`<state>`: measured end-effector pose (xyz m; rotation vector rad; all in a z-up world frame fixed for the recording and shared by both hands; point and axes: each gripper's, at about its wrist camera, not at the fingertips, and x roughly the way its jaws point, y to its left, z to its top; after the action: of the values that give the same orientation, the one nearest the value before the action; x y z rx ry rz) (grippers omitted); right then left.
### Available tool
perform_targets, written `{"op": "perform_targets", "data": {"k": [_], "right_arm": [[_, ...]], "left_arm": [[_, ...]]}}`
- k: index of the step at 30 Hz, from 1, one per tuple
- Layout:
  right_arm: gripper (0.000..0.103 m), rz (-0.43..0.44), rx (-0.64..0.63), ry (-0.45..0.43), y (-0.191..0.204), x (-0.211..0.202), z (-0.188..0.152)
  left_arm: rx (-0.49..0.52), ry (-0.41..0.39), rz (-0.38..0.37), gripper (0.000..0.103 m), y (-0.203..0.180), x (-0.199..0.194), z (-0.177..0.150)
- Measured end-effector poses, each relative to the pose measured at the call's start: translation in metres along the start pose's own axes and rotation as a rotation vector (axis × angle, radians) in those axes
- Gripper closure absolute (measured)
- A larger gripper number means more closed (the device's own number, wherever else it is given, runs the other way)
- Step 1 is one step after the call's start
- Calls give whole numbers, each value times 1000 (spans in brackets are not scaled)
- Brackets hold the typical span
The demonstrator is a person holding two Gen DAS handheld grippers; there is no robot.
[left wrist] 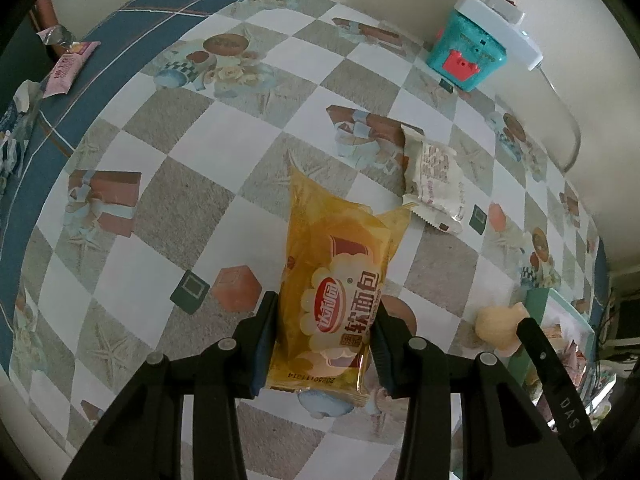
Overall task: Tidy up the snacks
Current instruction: 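Close the right tool on the round cream bun and lift it, then carry the bread pack and cream bun over the tray and open both tools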
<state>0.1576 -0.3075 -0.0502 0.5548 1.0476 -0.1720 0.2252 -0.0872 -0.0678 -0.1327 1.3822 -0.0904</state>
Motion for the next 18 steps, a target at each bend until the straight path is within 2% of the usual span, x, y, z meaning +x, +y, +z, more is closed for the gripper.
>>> {"op": "perform_targets", "data": {"k": [14, 18], "right_arm": [[98, 12, -29, -24, 11, -18, -3], [98, 20, -35, -52, 12, -33, -1]], "left_arm": [[11, -29, -38, 59, -2, -23, -4], [20, -39, -73, 59, -10, -32, -5]]}}
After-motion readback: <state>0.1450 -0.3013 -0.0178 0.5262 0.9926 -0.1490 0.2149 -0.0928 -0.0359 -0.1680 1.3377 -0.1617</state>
